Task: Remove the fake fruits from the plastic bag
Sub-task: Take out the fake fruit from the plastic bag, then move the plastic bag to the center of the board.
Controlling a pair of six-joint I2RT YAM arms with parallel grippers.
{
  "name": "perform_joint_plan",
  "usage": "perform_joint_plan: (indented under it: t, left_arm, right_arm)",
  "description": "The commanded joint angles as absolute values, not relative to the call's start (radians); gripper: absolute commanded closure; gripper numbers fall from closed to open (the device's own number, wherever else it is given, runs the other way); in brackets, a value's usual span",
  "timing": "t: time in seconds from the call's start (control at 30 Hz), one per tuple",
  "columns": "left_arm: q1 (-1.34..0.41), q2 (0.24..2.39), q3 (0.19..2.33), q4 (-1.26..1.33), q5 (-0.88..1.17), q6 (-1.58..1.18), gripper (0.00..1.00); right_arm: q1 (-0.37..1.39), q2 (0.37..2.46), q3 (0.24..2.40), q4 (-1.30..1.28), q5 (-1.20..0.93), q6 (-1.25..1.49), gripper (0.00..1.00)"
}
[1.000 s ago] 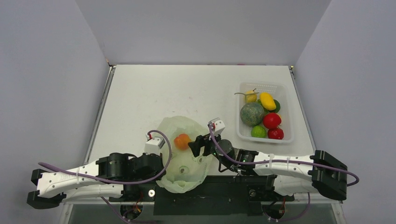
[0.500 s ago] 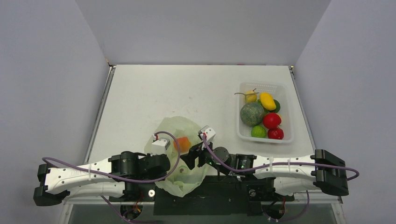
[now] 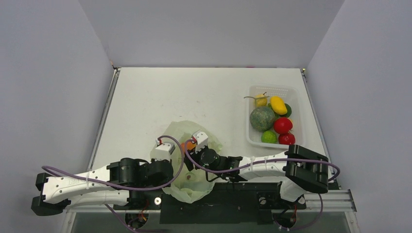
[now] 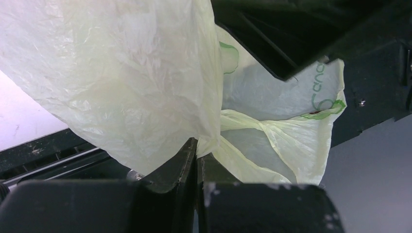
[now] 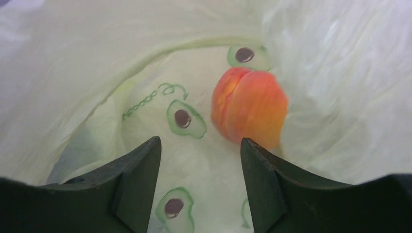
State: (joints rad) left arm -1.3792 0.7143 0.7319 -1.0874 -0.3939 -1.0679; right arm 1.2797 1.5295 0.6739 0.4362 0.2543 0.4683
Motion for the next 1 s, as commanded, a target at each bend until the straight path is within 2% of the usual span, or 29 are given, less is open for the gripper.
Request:
perform_joint_plan:
  t: [0.0,0.07,0.23,0.4,0.83,0.97]
  left_arm:
    - [-1.378,0.714,0.739,-1.025,-0.415,-1.068,1.0]
    - [-1.377,0.72,0.739,-1.021,-0.416,-1.065,1.0]
    - [-1.378,0.728,0.733,-0.993,-0.415,-1.068,1.0]
    - [-1.377,0.73,0.73,-0.973,-0.421,-1.066,1.0]
    - [-1.377,0.736,0.713,-0.965,-0.41,-1.072,1.0]
    - [-1.378,0.734,0.726,-0.988,-0.419,-1.078,1.0]
  right_arm:
    - [1.233,1.538,0.747,0.503,0.332,0.391,0.41]
    - [1.218,1.553,0.772,0.469,0.339,0.38,0.39]
    - [1.203,1.621,0.799,0.476,0.336,0.352,0.26]
    - [1.201,1.717,0.847,0.473,0.353,0.331,0.2]
    - [1.195,1.833,0.926,0.469,0.441,0.33,0.23]
    - [1.191,1.859,0.952,0.472,0.41,0.33,0.33]
